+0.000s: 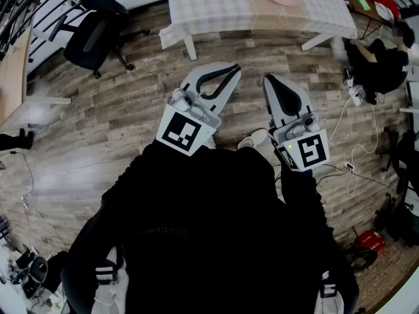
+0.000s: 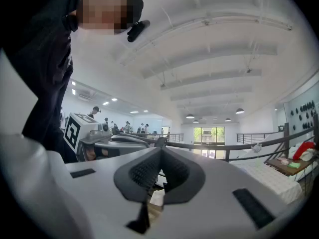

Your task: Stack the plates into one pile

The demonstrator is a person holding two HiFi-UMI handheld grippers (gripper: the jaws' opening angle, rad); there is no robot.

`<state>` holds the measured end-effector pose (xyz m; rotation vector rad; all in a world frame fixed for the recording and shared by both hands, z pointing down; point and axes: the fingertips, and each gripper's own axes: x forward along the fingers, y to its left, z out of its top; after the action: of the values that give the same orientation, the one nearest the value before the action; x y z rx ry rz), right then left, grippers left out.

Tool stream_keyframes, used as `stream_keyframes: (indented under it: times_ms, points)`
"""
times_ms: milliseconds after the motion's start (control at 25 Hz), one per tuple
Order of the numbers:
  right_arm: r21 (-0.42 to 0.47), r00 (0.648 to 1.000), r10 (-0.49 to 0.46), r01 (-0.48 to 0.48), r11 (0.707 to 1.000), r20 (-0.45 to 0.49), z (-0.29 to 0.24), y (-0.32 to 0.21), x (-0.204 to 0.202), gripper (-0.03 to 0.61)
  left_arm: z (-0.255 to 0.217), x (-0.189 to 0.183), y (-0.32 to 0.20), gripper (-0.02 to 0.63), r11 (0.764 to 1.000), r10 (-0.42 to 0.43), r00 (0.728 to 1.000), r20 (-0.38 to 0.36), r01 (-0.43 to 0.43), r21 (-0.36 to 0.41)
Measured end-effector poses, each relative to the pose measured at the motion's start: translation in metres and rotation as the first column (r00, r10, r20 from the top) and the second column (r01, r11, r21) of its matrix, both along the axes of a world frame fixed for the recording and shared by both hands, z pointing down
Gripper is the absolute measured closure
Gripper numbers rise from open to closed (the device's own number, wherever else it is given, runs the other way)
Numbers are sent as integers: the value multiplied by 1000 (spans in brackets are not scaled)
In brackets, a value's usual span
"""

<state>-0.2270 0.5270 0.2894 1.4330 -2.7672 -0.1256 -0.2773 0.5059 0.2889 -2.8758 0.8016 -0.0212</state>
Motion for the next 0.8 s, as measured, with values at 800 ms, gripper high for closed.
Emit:
stream_keyframes:
  times_ms: [800]
  points:
    - [-18, 999, -54, 54, 998, 3, 7, 1, -16, 581, 7, -9, 2, 592, 999, -27, 1000, -8, 27, -18]
